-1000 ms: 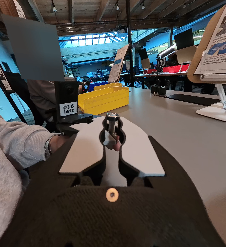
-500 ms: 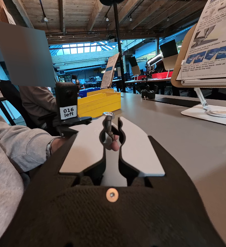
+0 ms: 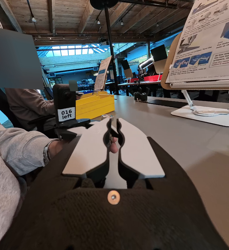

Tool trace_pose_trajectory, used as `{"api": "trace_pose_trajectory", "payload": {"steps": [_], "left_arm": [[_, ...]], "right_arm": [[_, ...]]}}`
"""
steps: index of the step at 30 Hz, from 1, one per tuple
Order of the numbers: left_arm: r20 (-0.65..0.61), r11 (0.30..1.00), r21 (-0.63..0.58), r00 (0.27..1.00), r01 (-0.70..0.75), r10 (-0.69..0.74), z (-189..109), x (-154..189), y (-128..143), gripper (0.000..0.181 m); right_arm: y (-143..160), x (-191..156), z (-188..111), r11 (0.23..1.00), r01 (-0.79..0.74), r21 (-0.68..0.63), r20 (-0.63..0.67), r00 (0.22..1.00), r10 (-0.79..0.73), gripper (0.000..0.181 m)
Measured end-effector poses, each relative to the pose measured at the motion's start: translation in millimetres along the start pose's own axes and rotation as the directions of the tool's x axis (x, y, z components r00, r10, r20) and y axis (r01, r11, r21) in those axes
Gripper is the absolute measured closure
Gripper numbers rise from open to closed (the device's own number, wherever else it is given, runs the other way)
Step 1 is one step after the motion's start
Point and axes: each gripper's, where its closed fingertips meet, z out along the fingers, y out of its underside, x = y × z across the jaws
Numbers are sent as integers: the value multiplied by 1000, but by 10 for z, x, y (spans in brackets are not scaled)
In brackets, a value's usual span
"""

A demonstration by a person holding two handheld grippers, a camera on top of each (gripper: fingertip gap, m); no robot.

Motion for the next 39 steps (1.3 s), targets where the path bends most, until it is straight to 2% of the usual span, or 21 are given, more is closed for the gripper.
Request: {"api": "trace_pose_trajectory", "payload": {"steps": [12, 18, 22, 28, 39], "left_arm": [[8, 1000, -9, 1000, 1, -1, -16, -14, 18, 164], [18, 1000, 0, 1000, 8, -8, -35, -43, -3, 164], [20, 1000, -1, 1000, 4, -4, -42, -43, -2, 164], [22, 1000, -3, 1000, 8, -8, -50, -49, 3, 164], [30, 1000, 0, 1000, 7, -7, -75, -57, -6, 164]], "right_arm": [[62, -121, 92, 999, 30, -27, 53, 998, -29, 163], [60, -84, 86, 999, 33, -27, 37, 999, -32, 168], [49, -47, 75, 999, 41, -24, 20, 999, -40, 178], [22, -102, 92, 1000, 0, -2, 62, 998, 1, 164], [42, -39, 96, 1000, 2, -14, 32, 999, -1, 170]]}}
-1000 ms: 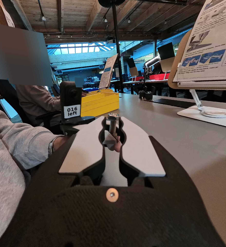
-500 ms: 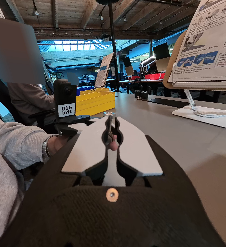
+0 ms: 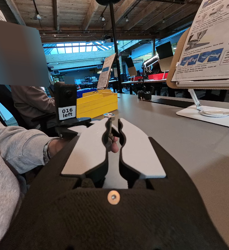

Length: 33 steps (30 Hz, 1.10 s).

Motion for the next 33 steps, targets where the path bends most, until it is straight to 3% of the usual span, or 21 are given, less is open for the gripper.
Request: {"api": "trace_pose_trajectory", "payload": {"steps": [11, 19, 33], "left_arm": [[29, 1000, 1, 1000, -1, 1, -84, -46, -4, 164], [60, 1000, 12, 998, 6, -6, -165, -104, -27, 164], [56, 1000, -1, 998, -2, 3, -169, -80, -2, 164]], "right_arm": [[35, -125, 116, 1000, 24, -15, 60, 998, -23, 165], [35, -57, 161, 1000, 24, -16, 31, 999, -24, 175], [59, -200, 240, 1000, 18, -19, 98, 995, -16, 163]]}}
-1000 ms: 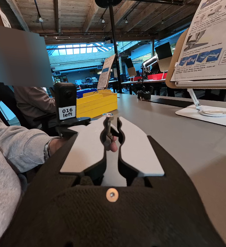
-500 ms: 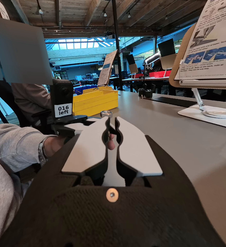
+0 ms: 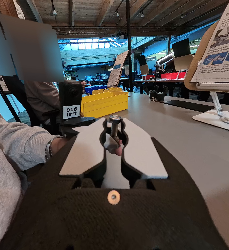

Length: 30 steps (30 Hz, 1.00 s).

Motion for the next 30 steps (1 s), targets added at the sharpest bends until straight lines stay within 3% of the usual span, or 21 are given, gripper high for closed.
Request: {"api": "trace_pose_trajectory", "payload": {"steps": [10, 17, 30], "left_arm": [[-8, 1000, -22, 1000, 3, -3, 16, 17, 43, 164], [-14, 1000, -29, 1000, -12, 11, 23, 41, 54, 163], [-16, 1000, -8, 1000, 7, -7, 4, 22, 13, 164]], "right_arm": [[49, -34, 39, 1000, 11, -24, 12, 1000, -11, 156], [87, -3, 48, 998, 30, -49, -16, 999, -31, 162], [0, 8, 2, 1000, -18, 5, 7, 1000, 18, 159]]}}
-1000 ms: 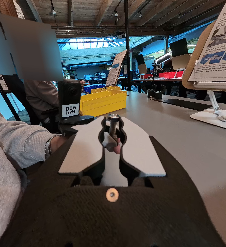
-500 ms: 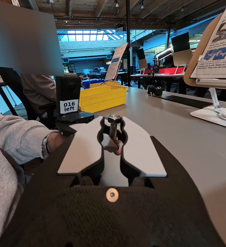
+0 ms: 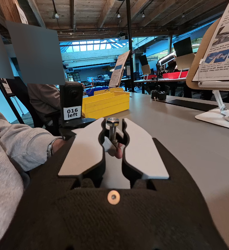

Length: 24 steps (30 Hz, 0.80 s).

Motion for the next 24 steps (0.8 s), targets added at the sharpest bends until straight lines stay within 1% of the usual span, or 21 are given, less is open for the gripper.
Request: {"api": "trace_pose_trajectory", "payload": {"steps": [8, 24], "left_arm": [[6, 1000, 0, 1000, 0, 0, -2, -9, -2, 164], [4, 999, 27, 1000, 30, -30, -22, -36, -46, 164]], "right_arm": [[52, 8, 25, 998, 44, -38, -32, 998, -45, 164], [-3, 75, -29, 1000, -6, -1, -35, 999, 6, 164]]}}
